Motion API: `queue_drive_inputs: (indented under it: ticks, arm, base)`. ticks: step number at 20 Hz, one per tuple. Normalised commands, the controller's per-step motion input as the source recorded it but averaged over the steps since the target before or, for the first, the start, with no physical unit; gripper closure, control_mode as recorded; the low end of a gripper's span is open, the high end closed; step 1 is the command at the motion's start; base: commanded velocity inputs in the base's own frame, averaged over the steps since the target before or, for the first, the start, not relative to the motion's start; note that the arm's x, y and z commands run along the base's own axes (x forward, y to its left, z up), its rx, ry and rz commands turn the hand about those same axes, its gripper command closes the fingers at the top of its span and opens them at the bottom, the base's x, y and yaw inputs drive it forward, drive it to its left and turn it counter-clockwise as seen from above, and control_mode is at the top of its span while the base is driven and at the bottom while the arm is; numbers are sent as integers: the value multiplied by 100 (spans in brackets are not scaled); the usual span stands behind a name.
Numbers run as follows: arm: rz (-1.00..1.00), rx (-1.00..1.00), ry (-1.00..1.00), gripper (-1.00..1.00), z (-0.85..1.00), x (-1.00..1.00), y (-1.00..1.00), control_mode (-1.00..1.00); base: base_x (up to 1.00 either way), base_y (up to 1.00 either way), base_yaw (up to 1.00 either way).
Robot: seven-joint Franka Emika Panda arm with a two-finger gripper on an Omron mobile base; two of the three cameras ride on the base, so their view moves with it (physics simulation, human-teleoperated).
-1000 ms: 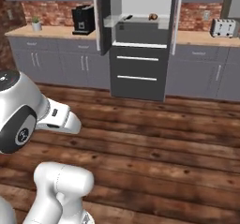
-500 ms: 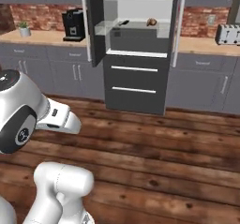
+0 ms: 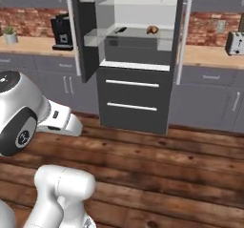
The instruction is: Gather the tomato and garlic from the fridge and place them on a tray on the dining counter. Then gather the fish and chicken drumstick from the fridge and place them on the other tray.
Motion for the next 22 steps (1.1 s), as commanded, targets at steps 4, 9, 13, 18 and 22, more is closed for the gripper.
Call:
queue_drive_inputs:
  ticks: [4,9,13,18,22]
  arm:
    - [0,0,0,-100,0,0,0,100]
    - [0,0,0,-100,0,0,0,100]
    - [0,0,0,-100,0,0,0,100]
    - [0,0,0,-100,0,0,0,100]
    - [0,0,0,-100,0,0,0,100]
  base:
    - [100,0,2]
    - [100,0,3]
    - [100,0,3]
    - [100,-2,4]
    - [100,-18,3]
